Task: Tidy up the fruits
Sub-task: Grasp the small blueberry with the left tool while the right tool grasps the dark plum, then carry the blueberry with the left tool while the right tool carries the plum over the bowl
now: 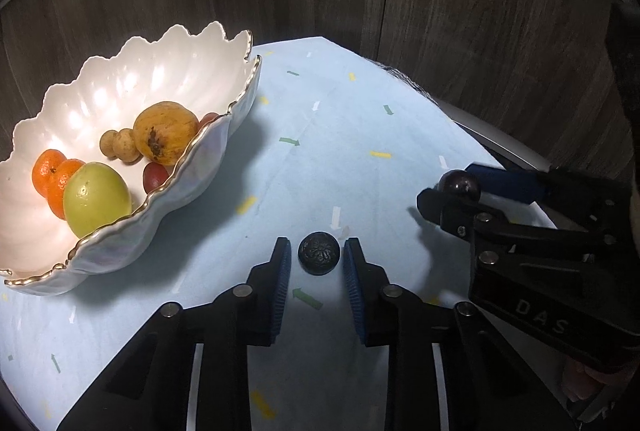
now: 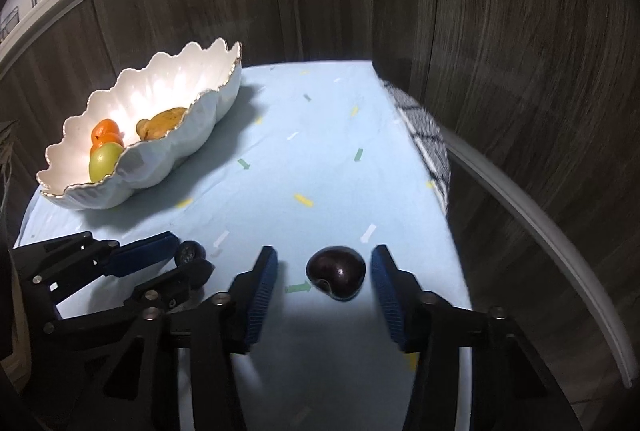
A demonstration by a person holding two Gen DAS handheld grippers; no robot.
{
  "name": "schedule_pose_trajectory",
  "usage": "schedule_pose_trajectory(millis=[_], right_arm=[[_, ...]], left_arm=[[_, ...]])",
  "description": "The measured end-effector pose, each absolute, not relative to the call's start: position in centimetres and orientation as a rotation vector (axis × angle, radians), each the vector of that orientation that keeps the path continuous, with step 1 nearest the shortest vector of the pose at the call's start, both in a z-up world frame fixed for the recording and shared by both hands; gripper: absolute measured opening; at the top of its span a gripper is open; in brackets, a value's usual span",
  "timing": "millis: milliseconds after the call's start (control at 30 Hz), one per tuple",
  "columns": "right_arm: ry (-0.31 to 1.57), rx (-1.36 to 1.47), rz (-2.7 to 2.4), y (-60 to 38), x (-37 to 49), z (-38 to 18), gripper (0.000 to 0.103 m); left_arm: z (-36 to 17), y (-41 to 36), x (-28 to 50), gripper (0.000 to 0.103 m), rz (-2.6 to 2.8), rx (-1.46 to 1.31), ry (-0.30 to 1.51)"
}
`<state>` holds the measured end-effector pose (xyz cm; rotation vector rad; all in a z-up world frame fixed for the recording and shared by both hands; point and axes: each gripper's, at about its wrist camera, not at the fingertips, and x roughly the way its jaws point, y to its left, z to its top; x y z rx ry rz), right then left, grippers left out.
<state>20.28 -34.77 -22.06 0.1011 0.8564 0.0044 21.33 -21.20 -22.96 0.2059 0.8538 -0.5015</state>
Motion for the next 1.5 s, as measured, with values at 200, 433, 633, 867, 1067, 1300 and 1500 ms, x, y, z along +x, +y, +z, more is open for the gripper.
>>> schedule_pose_trajectory(millis=[200, 433, 633, 867, 1067, 1300, 1500], right_arm=[[0.866, 0.120, -0.013, -35.2, 20.4, -22.3, 0.033], [0.868, 0.131, -0.010, -35.5, 20.4, -22.3, 0.031], [0.864, 0.130, -0.003, -35.4, 20.3, -22.1, 0.031], [0.834, 0.126, -0.001, -35.4, 19.8, -21.4, 0.031], [0.799, 0.125, 0.006, -35.2, 19.2, -20.4, 0.031], [0.758, 0.123, 0.006, -35.1, 18.3, -19.0, 0.031], [0.744, 0.121, 0.027, -33.9, 17.5, -17.9, 0.031]], left_arm=[[-23.0, -21.2, 21.3, 0.021, -0.506, 0.208, 0.853], [-23.0, -21.2, 21.3, 0.019, -0.507, 0.206, 0.851], [-22.9, -21.3, 21.2, 0.019, -0.505, 0.204, 0.848], [-22.0, -21.0, 20.3, 0.019, -0.494, 0.204, 0.828], [-21.0, -20.7, 19.5, 0.019, -0.481, 0.203, 0.818], [-18.9, -19.6, 18.3, 0.019, -0.464, 0.216, 0.790], [-16.9, -18.1, 17.3, 0.019, -0.450, 0.214, 0.763]])
